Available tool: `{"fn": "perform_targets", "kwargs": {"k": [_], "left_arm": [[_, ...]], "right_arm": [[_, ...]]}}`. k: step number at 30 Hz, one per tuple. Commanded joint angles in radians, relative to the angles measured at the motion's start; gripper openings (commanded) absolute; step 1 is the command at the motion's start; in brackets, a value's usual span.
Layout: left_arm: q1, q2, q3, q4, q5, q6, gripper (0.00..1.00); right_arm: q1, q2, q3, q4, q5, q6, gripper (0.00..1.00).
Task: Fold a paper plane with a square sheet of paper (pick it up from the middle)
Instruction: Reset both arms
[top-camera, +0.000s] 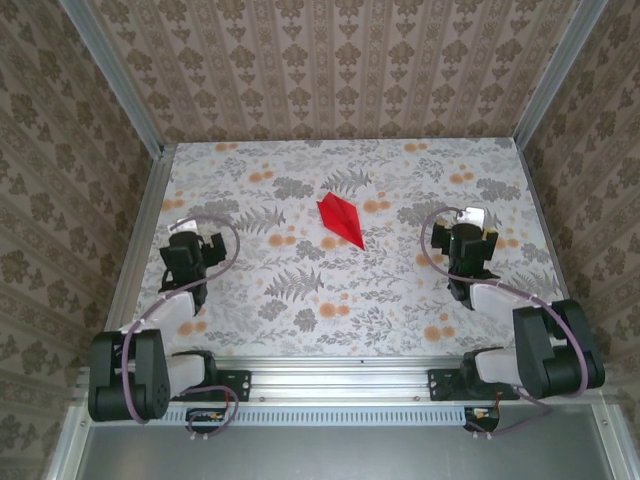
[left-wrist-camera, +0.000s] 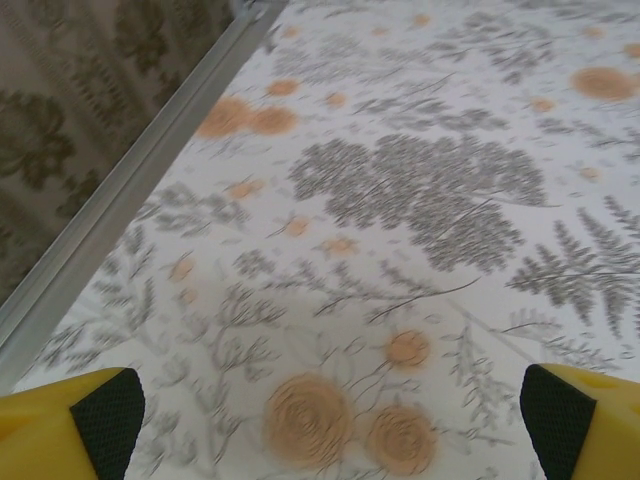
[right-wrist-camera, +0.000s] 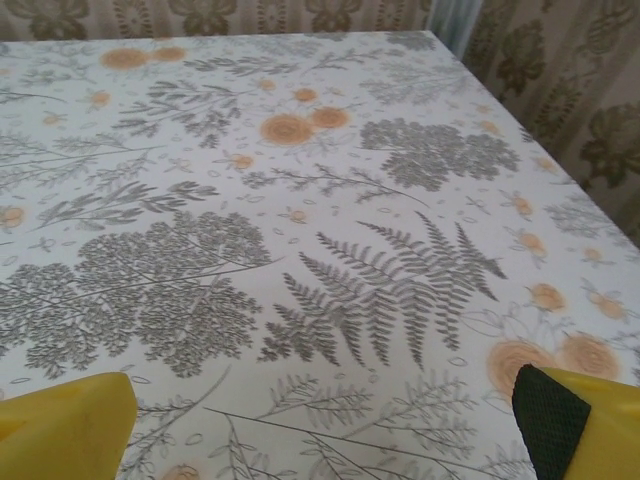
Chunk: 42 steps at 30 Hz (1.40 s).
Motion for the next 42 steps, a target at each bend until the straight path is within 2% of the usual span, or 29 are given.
{"fn": "perform_targets", "kwargs": {"k": [1, 5, 10, 17, 23, 42], "left_arm": [[0.01, 0.054, -0.017, 0.224, 0.14, 0.094, 1.0], [0.011, 0.132, -0.009, 0.306, 0.189, 0.121, 1.0], [0.036, 0.195, -0.007, 0.373, 0.225, 0.126, 1.0], [0.046, 0.33, 0.043, 0.405, 0.243, 0.122, 1.0], [0.007, 0.342, 0.059, 0.383, 0.202, 0.163, 1.0], [0.006, 0.343, 0.06, 0.38, 0.204, 0.165, 1.0]], "right_arm": [[-0.008, 0.033, -0.018, 0.201, -0.094, -0.046, 1.0], [-0.028, 0.104, -0.023, 0.297, -0.172, -0.045, 1.0], [-0.033, 0.207, -0.03, 0.406, -0.208, -0.05, 1.0], [-0.048, 0.243, -0.027, 0.429, -0.232, -0.041, 1.0], [-0.048, 0.244, -0.02, 0.415, -0.226, -0.04, 1.0], [-0.05, 0.244, -0.018, 0.413, -0.227, -0.04, 1.0]]}}
